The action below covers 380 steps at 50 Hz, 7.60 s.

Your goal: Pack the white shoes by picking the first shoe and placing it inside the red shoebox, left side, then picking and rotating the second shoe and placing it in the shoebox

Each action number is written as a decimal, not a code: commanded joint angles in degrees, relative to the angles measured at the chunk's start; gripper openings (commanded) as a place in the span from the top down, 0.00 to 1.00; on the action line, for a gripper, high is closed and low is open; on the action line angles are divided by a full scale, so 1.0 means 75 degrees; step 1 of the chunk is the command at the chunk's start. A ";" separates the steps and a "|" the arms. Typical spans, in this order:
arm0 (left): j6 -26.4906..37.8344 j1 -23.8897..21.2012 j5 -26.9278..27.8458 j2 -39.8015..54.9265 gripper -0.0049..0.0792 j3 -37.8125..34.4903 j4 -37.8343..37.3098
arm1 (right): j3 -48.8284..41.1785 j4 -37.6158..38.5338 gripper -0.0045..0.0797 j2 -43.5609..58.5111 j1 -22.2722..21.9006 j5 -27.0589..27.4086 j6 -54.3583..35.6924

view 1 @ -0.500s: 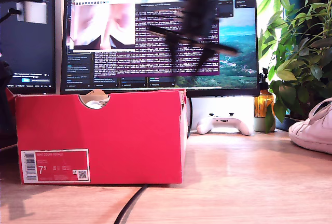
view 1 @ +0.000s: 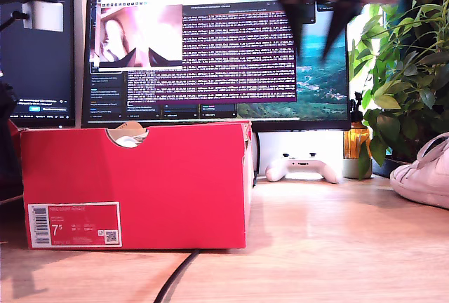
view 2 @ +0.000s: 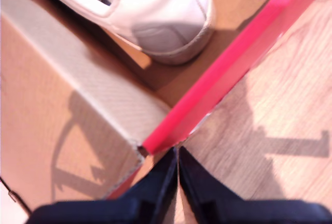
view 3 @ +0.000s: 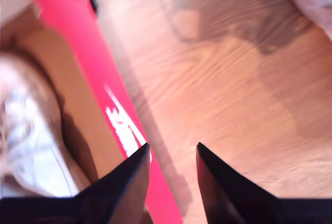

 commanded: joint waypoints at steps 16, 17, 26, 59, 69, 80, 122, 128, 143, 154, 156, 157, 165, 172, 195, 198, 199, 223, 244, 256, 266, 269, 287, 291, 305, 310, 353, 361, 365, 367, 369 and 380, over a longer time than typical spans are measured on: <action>-0.0055 -0.0026 0.0015 0.0032 0.96 -0.0067 0.0058 | 0.0000 -0.0032 0.64 -0.0860 -0.0032 0.1687 0.1434; -0.0055 -0.0026 0.0012 0.0032 0.96 -0.0067 0.0058 | 0.0000 -0.0032 0.64 -0.0898 -0.0055 0.1690 0.1492; -0.0055 -0.0026 0.0015 0.0032 0.96 -0.0067 0.0058 | -0.0079 -0.0070 0.60 -0.1189 -0.0242 0.1859 0.1652; -0.0055 -0.0026 0.0015 0.0032 0.96 -0.0067 0.0058 | -0.3818 -0.0076 0.43 -0.2530 -0.1128 0.1655 0.3363; -0.0052 -0.0026 0.0015 0.0032 0.96 -0.0067 0.0058 | -0.4354 -0.0076 0.35 -0.2725 -0.1440 0.1553 0.3369; -0.0055 -0.0026 0.0015 0.0032 0.96 -0.0067 0.0058 | -0.4663 -0.0079 0.17 -0.2786 -0.1652 0.1623 0.3037; -0.0055 -0.0026 0.0015 0.0032 0.96 -0.0067 0.0058 | -0.6598 0.1035 0.21 -0.2836 -0.2381 0.1545 0.4412; -0.0052 -0.0026 0.0015 0.0032 0.96 -0.0067 0.0058 | -0.6816 0.1317 0.21 -0.2836 -0.2460 0.1495 0.4497; -0.0055 -0.0026 0.0015 0.0032 0.96 -0.0067 0.0058 | -0.7685 0.2162 0.38 -0.2833 -0.2652 0.1090 0.4590; -0.0055 -0.0026 0.0015 0.0032 0.96 -0.0067 0.0058 | -0.7717 0.2267 0.94 -0.2833 -0.2684 0.1087 0.4701; -0.0055 -0.0026 0.0015 0.0032 0.96 -0.0067 0.0058 | -0.7711 0.2276 0.94 -0.2833 -0.2684 0.1087 0.4692; -0.0055 -0.0026 0.0015 0.0032 0.96 -0.0067 0.0058 | -0.7705 0.2261 0.94 -0.2833 -0.2684 0.1084 0.4686; -0.0055 -0.0026 0.0015 0.0032 0.96 -0.0067 0.0058 | -0.7565 0.2291 0.96 -0.2836 -0.2719 0.1087 0.3908; -0.0055 -0.0026 0.0015 0.0032 0.96 -0.0067 0.0058 | -0.7192 0.2369 0.96 -0.2836 -0.2716 0.1483 0.2011; -0.0055 -0.0026 0.0015 0.0032 0.96 -0.0067 0.0058 | -0.5575 0.1591 0.96 -0.2836 -0.2719 0.1393 -0.5499; -0.0055 -0.0026 0.0015 0.0032 0.96 -0.0067 0.0058 | -0.5391 0.1725 0.96 -0.2836 -0.2719 0.1262 -0.6341; -0.0055 -0.0026 0.0015 0.0032 0.96 -0.0067 0.0058 | -0.5339 0.1775 0.96 -0.2836 -0.2716 0.1180 -0.6341; -0.0055 -0.0026 0.0015 0.0032 0.96 -0.0067 0.0058 | -0.4229 0.3573 0.96 -0.2836 -0.1699 -0.1507 -1.0526; -0.0055 -0.0026 0.0015 0.0032 0.96 -0.0067 0.0058 | -0.3998 0.6636 0.96 -0.2836 -0.0402 -0.1859 -1.1339; -0.0055 -0.0026 0.0017 0.0032 0.96 -0.0067 0.0061 | -0.3995 0.8262 0.96 -0.2702 -0.0073 -0.1865 -1.1468; -0.0050 -0.0026 0.0020 0.0032 0.96 -0.0067 0.0079 | -0.3995 0.9017 0.96 -0.2553 0.0061 -0.1865 -1.1473; -0.0050 -0.0026 0.0020 0.0032 0.96 -0.0067 0.0070 | -0.3995 0.9273 0.96 -0.2474 0.0087 -0.1877 -1.1479; -0.0050 -0.0026 0.0017 0.0032 0.96 -0.0067 0.0064 | -0.3066 0.9136 0.96 -0.1177 0.0297 -0.2055 -1.1587; -0.0050 -0.0026 0.0017 0.0032 0.96 -0.0067 0.0064 | -0.2643 0.8871 0.96 -0.0816 0.0335 -0.2055 -1.1774; -0.0050 -0.0026 0.0017 0.0032 0.96 -0.0067 0.0058 | -0.1990 0.8046 0.96 0.0152 0.0385 -0.1816 -1.2517; -0.0050 -0.0026 0.0017 0.0032 0.96 -0.0067 0.0058 | -0.1993 0.7761 0.96 0.0382 0.0385 -0.1760 -1.2648; -0.0029 -0.0026 0.0015 0.0032 0.96 -0.0067 0.0058 | -0.1993 0.7361 0.63 0.1023 0.1180 0.0023 -1.2858; -0.0035 -0.0026 0.0017 0.0032 0.96 -0.0067 0.0055 | -0.1935 0.7542 0.63 0.1023 0.1268 0.0609 -1.2861; -0.0085 -0.0026 0.0020 0.0032 0.96 -0.0067 0.0052 | -0.1813 0.7548 0.63 0.1020 0.1279 0.0901 -1.2858; -0.0216 -0.0026 0.0017 0.0032 0.96 -0.0067 0.0050 | -0.1699 0.7507 0.63 0.1020 0.1306 0.1142 -1.2855; -0.0338 -0.0026 0.0020 0.0032 0.96 -0.0067 0.0047 | -0.1559 0.7399 0.63 0.1020 0.1352 0.1405 -1.2823; -0.0711 -0.0026 0.0012 0.0032 0.96 -0.0067 0.0032 | -0.0469 0.6018 0.95 0.1014 0.1658 0.2020 -1.2289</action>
